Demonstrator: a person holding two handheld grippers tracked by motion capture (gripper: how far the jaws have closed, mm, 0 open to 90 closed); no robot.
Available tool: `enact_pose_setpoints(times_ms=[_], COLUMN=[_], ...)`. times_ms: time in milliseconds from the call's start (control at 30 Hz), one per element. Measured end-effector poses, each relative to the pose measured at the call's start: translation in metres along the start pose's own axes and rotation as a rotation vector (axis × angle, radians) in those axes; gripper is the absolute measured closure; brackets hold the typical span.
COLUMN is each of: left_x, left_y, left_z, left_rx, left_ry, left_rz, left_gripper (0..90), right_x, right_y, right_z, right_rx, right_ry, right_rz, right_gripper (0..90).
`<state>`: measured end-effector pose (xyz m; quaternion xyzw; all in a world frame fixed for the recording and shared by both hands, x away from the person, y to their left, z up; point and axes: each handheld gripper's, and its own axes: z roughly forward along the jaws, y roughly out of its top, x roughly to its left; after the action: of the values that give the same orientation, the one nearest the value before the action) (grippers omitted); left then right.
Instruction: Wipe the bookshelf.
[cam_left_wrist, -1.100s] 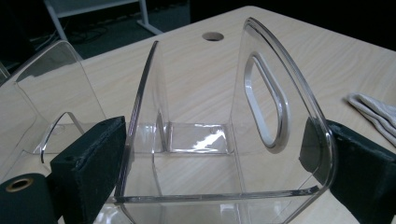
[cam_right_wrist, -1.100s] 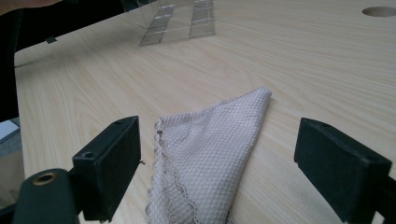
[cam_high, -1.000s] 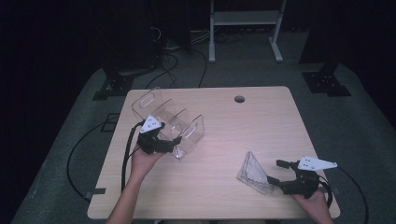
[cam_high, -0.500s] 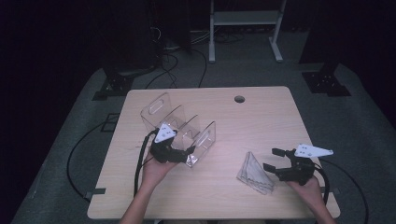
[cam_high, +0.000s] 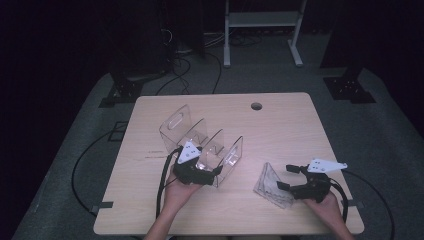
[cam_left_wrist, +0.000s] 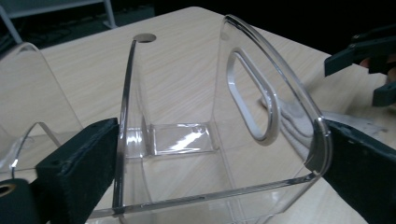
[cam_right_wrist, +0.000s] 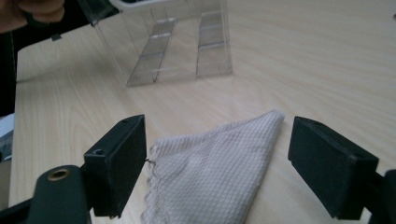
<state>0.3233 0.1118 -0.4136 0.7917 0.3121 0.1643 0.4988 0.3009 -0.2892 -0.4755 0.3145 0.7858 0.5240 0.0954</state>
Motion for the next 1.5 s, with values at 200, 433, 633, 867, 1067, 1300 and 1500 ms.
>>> enact_pose_setpoints(times_ms=[200,433,633,867,1067,1300,1500], left_x=[0.004,0.020,0.036,0.044,0.054,0.059,0.060], left_y=[0.003,-0.008,-0.033,-0.051,-0.063,-0.067,-0.068], left_z=[-0.019,-0.045,-0.043,-0.037,-0.025,-0.014,-0.008], left_rx=[-0.052,-0.080,-0.032,-0.004,0.003,0.021,0.017], left_ry=[-0.031,0.039,0.071,0.102,0.112,0.109,0.127], left_rz=[-0.018,0.002,-0.046,-0.052,-0.073,-0.061,-0.051], left_gripper=[1.6,1.6,1.5,1.5,1.5,1.6,1.5], right_x=[0.005,0.006,0.004,0.004,0.007,0.009,0.010], right_y=[-0.001,-0.001,-0.001,-0.001,0.001,0.002,0.009], right_z=[0.002,0.001,-0.002,-0.001,-0.004,-0.001,0.004], right_rx=[0.029,0.034,0.025,0.031,0.010,0.022,0.042], right_ry=[-0.003,-0.012,-0.028,-0.027,-0.014,-0.017,-0.029], right_rz=[-0.022,-0.021,-0.017,-0.022,-0.022,-0.024,-0.045], right_gripper=[19.9,19.2,18.5,18.5,18.5,16.2,16.1])
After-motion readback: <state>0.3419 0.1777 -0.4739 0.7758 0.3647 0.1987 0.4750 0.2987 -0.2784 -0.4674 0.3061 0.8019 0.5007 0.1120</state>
